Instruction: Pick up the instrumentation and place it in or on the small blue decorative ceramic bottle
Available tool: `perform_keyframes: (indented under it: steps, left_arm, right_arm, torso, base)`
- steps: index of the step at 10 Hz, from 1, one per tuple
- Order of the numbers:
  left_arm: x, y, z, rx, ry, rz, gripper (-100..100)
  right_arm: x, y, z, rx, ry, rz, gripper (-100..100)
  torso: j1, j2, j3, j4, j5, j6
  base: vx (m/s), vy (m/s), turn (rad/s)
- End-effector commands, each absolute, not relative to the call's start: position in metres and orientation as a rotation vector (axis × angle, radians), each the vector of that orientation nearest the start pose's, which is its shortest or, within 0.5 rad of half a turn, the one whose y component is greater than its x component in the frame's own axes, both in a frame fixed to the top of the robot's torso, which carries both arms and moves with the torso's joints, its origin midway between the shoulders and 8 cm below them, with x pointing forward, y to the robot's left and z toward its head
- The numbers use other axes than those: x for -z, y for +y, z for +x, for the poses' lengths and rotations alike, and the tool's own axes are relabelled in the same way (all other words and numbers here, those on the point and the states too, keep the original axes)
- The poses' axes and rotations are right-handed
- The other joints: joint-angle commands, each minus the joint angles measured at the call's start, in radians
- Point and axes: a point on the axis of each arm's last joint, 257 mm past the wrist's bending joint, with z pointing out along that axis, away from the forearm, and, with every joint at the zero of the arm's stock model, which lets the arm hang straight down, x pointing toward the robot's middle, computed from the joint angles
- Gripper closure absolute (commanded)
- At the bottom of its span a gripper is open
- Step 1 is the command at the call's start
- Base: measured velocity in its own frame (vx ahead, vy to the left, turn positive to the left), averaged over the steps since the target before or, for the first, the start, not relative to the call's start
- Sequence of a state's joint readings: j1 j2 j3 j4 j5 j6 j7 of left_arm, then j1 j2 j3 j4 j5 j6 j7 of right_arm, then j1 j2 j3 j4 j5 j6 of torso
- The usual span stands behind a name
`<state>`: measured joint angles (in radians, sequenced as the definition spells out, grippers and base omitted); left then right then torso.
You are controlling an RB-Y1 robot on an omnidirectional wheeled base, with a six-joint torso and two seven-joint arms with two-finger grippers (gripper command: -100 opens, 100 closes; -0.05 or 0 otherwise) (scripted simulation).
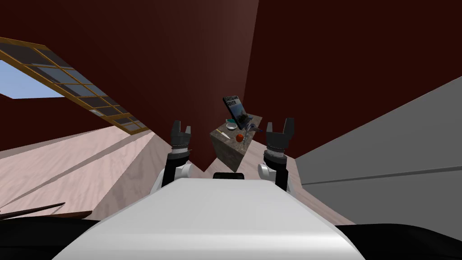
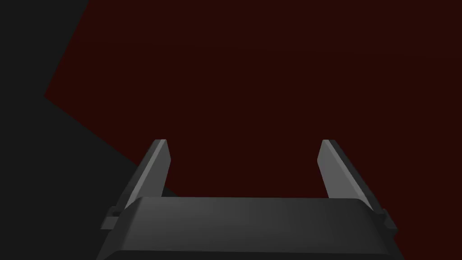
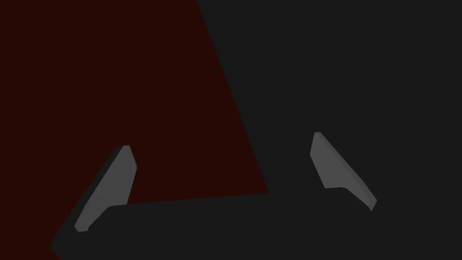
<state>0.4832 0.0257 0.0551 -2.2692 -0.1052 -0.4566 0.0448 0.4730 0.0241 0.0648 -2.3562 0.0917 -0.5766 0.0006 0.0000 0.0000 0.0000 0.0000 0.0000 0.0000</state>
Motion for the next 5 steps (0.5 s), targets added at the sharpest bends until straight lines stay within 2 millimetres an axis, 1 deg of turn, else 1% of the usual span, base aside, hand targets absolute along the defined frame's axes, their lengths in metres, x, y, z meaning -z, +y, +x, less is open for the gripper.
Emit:
perform_keyframes:
  steps: [1, 3, 4, 5]
  left_arm:
    - [-0.017, 0.284, 0.354, 1.216, 0.705, -0.618, 0]
    - [-0.017, 0.284, 0.354, 1.216, 0.705, -0.618, 0]
    - [-0.017, 0.284, 0.354, 1.216, 0.705, -0.618, 0]
    - [-0.017, 0.284, 0.354, 1.216, 0.705, -0.618, 0]
  right_arm:
    - [-0.075, -0.237, 0.32, -1.346, 0.563, 0.455, -100]
    - [-0.067, -0.231, 0.327, -1.323, 0.63, 0.415, -100]
    - [-0.062, -0.228, 0.331, -1.306, 0.665, 0.395, -100]
    - [-0.056, -0.227, 0.336, -1.285, 0.699, 0.377, -100]
  torso:
    - [0.0, 0.0, 0.0, 0.0, 0.0, 0.0]
    - [0.003, 0.002, 0.001, 0.0, 0.001, 0.0]
    - [0.004, 0.002, 0.001, 0.0, 0.001, 0.0]
    - [0.006, 0.003, 0.002, 0.001, 0.001, 0.0]
  base:
    - [-0.012, 0.029, -0.007]
    - [-0.035, 0.069, -0.019]
    - [-0.052, 0.1, -0.024]
    - [-0.093, 0.104, -0.028]
